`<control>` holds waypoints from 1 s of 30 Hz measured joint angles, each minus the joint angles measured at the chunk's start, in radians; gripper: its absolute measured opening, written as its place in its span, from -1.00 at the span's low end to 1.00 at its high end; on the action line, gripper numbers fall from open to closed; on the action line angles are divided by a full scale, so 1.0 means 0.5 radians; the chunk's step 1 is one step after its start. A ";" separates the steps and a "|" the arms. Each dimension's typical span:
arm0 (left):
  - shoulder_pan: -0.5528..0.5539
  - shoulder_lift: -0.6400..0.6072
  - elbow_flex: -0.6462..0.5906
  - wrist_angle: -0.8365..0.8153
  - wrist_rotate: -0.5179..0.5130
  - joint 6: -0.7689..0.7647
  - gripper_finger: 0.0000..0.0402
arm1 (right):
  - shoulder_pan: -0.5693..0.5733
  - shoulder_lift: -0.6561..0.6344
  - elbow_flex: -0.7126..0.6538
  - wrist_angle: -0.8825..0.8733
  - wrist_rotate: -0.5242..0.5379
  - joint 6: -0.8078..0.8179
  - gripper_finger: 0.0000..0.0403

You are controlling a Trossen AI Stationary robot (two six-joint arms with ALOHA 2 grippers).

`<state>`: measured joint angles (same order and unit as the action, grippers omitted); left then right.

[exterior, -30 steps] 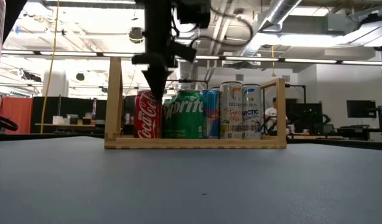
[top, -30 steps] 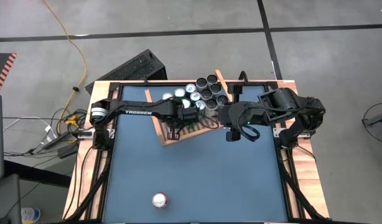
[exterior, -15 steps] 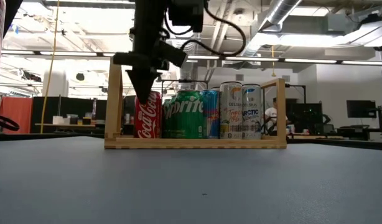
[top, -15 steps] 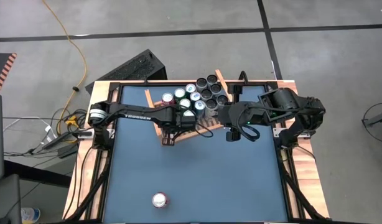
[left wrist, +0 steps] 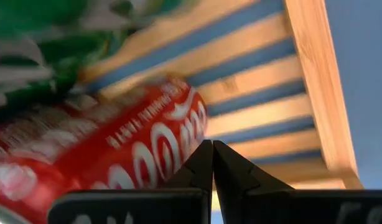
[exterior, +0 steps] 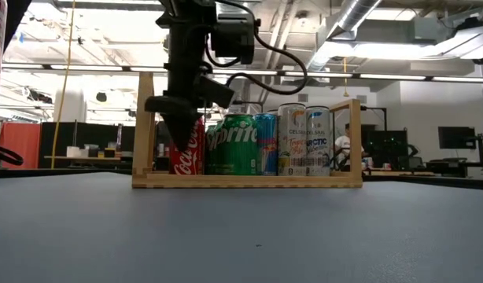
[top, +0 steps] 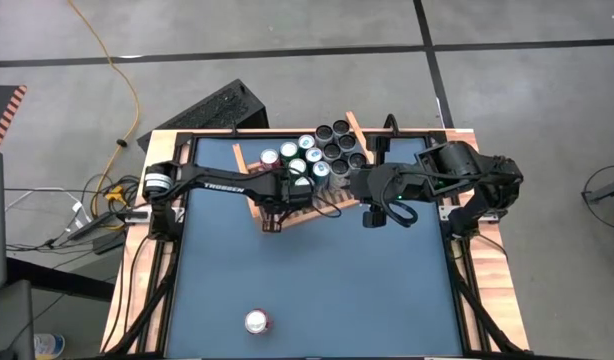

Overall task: Place canned beverage on shelf
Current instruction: Put the red-white soda can on the shelf aligned with the other red-white soda can

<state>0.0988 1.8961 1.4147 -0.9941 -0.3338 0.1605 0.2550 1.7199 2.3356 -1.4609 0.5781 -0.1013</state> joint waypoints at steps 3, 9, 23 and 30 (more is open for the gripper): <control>0.023 0.001 -0.002 0.058 -0.006 0.023 -1.00 | 0.000 0.000 0.000 0.000 0.000 0.000 -1.00; 0.087 0.001 -0.002 0.114 -0.007 0.040 -1.00 | 0.000 0.000 0.000 0.000 0.000 -0.002 -1.00; 0.132 0.001 -0.002 0.274 -0.007 0.135 -1.00 | -0.001 0.000 0.000 0.000 0.000 -0.007 -1.00; 0.133 0.001 -0.001 0.274 -0.009 0.134 -1.00 | -0.001 0.000 0.000 0.000 -0.001 -0.007 -1.00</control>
<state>0.1654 1.8965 1.4141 -0.8569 -0.3382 0.2273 0.2546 1.7199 2.3356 -1.4607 0.5777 -0.1047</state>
